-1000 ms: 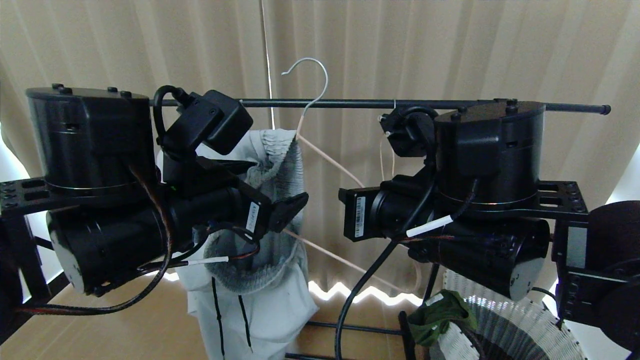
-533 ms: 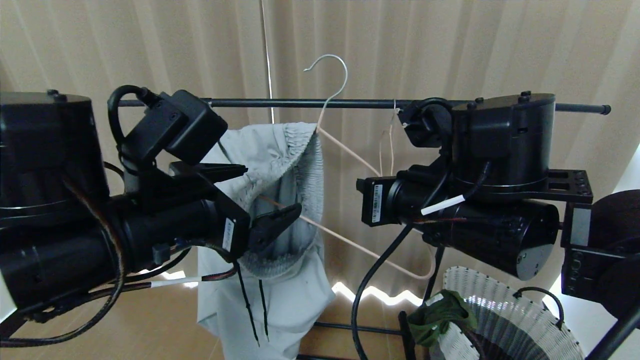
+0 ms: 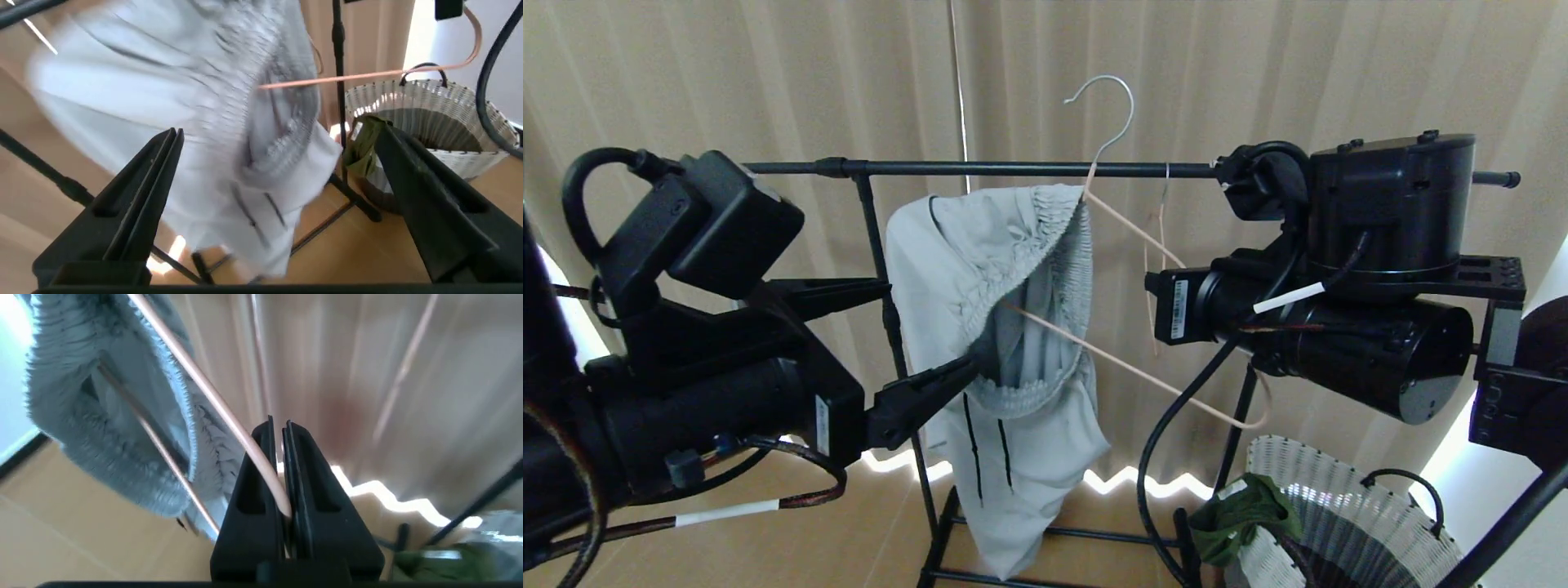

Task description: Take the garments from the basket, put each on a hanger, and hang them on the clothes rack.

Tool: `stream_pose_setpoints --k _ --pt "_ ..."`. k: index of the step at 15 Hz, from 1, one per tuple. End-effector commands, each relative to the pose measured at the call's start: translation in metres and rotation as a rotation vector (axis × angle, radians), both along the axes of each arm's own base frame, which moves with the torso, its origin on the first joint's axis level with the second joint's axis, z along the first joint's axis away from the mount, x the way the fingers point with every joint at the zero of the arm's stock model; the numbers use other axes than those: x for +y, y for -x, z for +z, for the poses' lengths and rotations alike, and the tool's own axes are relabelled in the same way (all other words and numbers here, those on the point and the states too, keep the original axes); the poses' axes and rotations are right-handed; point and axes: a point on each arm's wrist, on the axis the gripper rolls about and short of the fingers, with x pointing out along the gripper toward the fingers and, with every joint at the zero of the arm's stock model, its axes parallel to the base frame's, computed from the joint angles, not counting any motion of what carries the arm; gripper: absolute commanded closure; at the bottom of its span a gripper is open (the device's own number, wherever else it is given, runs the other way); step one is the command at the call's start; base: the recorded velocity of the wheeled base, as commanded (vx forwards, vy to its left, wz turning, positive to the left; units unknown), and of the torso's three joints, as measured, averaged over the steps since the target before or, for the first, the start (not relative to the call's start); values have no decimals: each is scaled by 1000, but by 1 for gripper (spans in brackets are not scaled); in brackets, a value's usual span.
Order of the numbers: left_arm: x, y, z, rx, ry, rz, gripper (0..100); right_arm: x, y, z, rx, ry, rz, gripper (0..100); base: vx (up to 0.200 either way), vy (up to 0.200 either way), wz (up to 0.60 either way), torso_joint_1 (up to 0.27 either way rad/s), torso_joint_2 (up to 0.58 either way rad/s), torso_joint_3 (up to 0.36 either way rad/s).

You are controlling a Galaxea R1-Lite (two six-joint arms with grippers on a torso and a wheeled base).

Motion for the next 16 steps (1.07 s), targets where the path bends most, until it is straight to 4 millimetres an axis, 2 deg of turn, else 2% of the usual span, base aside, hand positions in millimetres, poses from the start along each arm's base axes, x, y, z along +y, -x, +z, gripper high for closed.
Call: stream_pose_setpoints --k 1,2,3,5,8,10,12,16 --pt "11 8 7 -55 -4 14 0 -18 4 3 -28 39 -5 100 0 0 0 0 0 0" --pt "11 8 7 -55 -4 14 0 -18 4 3 -28 39 -5 100 0 0 0 0 0 0" --pt "21 2 12 -121 -71 66 0 -33 9 2 -88 55 78 100 0 0 0 0 0 0" --pt "23 -1 14 -170 -134 67 0 -47 11 -12 -126 127 138 100 0 0 0 0 0 0" --pt "16 -12 14 -188 -187 56 0 -48 12 -26 -161 148 180 100 0 0 0 0 0 0" --pt "5 -27 12 -189 -225 37 0 -48 14 -29 -172 138 224 100 0 0 0 0 0 0" --pt "-2 -35 16 -225 -233 -98 0 -49 16 -32 -166 144 257 100 0 0 0 0 0 0" --pt "-11 -49 10 -227 -270 -147 0 -48 16 -30 -187 140 278 100 0 0 0 0 0 0"
